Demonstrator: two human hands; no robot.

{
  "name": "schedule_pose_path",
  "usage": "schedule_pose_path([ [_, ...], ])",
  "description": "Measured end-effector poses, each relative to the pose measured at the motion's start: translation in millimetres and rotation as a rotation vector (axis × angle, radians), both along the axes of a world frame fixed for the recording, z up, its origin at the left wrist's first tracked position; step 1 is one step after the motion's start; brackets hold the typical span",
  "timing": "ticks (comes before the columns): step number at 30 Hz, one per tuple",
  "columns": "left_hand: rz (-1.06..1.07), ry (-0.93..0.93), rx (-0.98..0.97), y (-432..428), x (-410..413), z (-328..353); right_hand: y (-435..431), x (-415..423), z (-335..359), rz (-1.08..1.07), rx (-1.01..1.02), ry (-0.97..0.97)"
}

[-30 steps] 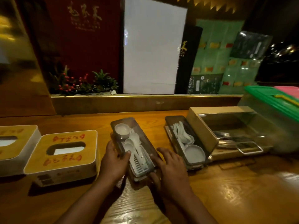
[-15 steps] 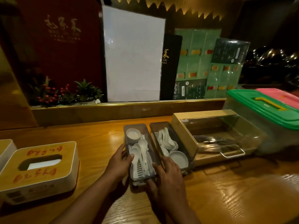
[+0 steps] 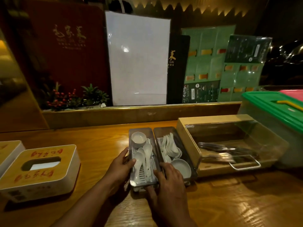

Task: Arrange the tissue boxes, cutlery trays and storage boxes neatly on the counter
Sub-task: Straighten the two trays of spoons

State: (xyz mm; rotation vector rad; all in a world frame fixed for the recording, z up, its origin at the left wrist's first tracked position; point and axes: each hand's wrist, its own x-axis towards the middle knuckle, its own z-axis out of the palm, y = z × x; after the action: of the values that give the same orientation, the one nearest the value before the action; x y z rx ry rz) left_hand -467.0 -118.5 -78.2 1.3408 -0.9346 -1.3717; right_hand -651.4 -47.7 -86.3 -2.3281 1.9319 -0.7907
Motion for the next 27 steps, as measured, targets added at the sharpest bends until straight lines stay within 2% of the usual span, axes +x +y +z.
schedule_pose_path([
  [8, 0.019, 0.180, 0.038, 0, 1, -10, 2, -5, -4, 0.054, 0.032, -0.103],
  [17, 0.027, 0.079, -0.002, 1, -10, -5, 1, -11, -6, 0.126, -0.011, -0.141],
  [27, 0.029, 0.031, 0.006, 5, -17, -6, 1, -18, -7, 0.149, -0.017, -0.093],
])
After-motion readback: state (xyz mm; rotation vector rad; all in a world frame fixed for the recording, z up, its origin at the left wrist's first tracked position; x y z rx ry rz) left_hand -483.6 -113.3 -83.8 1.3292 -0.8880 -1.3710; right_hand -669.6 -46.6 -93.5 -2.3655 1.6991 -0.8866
